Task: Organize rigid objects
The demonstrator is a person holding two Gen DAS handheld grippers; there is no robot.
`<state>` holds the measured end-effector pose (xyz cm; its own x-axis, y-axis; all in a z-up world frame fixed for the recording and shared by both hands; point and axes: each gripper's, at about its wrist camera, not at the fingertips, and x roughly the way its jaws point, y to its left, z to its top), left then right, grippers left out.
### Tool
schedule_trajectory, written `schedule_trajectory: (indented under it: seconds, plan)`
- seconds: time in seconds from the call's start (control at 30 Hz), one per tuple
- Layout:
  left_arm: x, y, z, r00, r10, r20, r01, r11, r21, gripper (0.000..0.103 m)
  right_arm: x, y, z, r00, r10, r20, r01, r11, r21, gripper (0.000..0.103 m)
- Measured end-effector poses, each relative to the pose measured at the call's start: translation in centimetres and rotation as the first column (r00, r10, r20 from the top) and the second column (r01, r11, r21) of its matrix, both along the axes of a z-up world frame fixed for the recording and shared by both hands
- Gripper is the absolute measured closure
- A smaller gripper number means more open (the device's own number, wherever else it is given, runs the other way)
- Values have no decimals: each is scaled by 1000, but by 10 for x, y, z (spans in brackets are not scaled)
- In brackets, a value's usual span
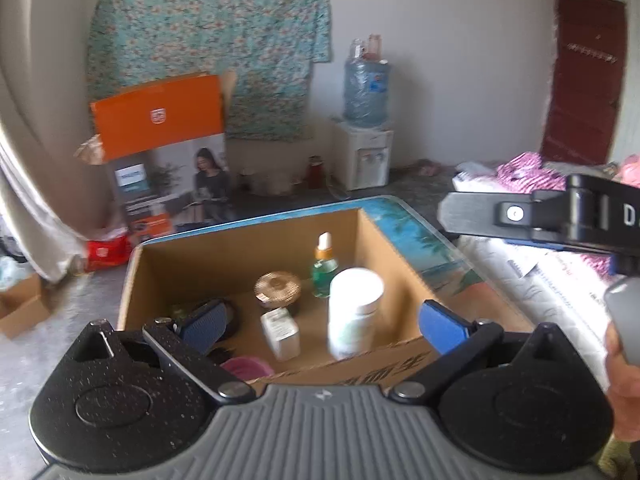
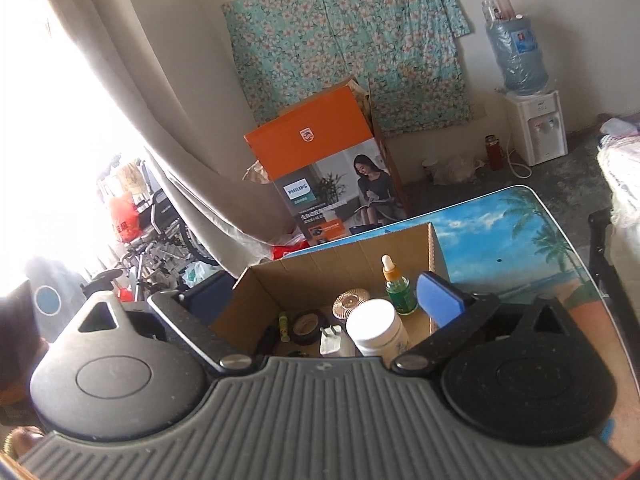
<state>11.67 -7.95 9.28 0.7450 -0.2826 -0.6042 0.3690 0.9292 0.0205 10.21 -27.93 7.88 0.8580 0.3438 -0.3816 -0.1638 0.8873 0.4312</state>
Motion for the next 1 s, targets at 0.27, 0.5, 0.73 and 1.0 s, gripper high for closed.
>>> schedule_trajectory:
  seconds: [0.27, 0.5, 0.73, 1.0]
  plan:
    - [-11, 9, -4, 991, 126, 43, -131, 985, 115, 0, -26, 18, -3, 995, -89, -38, 85, 992, -96, 1]
    - [-9, 20, -13, 982, 187, 16, -187, 977, 98, 0, -34, 34, -14, 988, -131, -76, 114, 974, -198, 1]
    - [-3, 33, -27, 971, 234, -44, -230, 970, 79, 0, -32, 49, -24, 984, -147, -99, 114, 954, -278, 1]
    - [13, 53, -46, 942, 280, -184, -275, 960, 55, 0, -15, 57, -43, 976, -150, -160, 92, 942, -323, 1]
